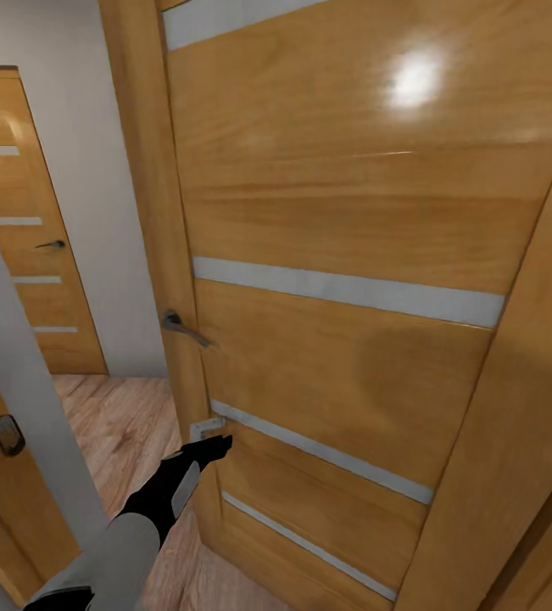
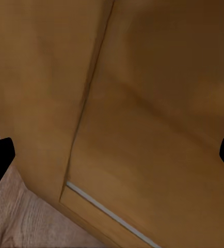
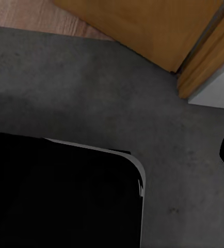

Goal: Move the two storage containers from the living room to the garage. In the garage, place one container on the floor and stack the other container on top of it (either order is fine).

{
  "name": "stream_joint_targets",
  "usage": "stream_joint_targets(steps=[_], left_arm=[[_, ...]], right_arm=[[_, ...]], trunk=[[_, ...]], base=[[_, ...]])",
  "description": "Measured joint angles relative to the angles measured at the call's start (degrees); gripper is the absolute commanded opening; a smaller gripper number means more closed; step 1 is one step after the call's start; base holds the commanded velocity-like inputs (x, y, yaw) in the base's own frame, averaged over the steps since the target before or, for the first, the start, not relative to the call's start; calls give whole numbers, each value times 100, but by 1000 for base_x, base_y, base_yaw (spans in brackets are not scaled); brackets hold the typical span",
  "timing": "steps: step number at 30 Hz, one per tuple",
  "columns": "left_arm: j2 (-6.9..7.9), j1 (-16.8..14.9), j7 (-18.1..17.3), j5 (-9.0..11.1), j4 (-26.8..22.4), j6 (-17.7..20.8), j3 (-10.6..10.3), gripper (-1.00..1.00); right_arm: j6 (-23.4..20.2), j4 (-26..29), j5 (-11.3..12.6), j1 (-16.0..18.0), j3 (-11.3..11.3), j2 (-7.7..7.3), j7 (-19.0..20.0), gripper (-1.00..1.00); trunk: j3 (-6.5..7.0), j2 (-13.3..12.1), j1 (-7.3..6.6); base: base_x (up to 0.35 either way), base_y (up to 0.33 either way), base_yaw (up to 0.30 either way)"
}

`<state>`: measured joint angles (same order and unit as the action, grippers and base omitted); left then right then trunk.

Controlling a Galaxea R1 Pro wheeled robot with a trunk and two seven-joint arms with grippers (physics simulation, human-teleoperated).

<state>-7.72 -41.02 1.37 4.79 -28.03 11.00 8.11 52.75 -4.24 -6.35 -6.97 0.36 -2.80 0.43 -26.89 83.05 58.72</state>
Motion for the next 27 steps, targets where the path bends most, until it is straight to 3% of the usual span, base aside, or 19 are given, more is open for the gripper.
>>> stream_joint_targets(steps=[5,22,27], left_arm=[[1,0,1,-6,0,4,3,100],[-4,1,6,-17,3,14,4,100],[-5,1,5,-18,1,9,3,100]], right_arm=[[2,0,-1,0,-5,0,6,100],[1,0,-2,0,-8,0,13,100],[7,0,-10,0,2,14,13,100]], trunk=[[0,0,-1],[0,0,-2],[0,0,0]], base=[[92,0,0],[308,0,0],[96,0,0]])
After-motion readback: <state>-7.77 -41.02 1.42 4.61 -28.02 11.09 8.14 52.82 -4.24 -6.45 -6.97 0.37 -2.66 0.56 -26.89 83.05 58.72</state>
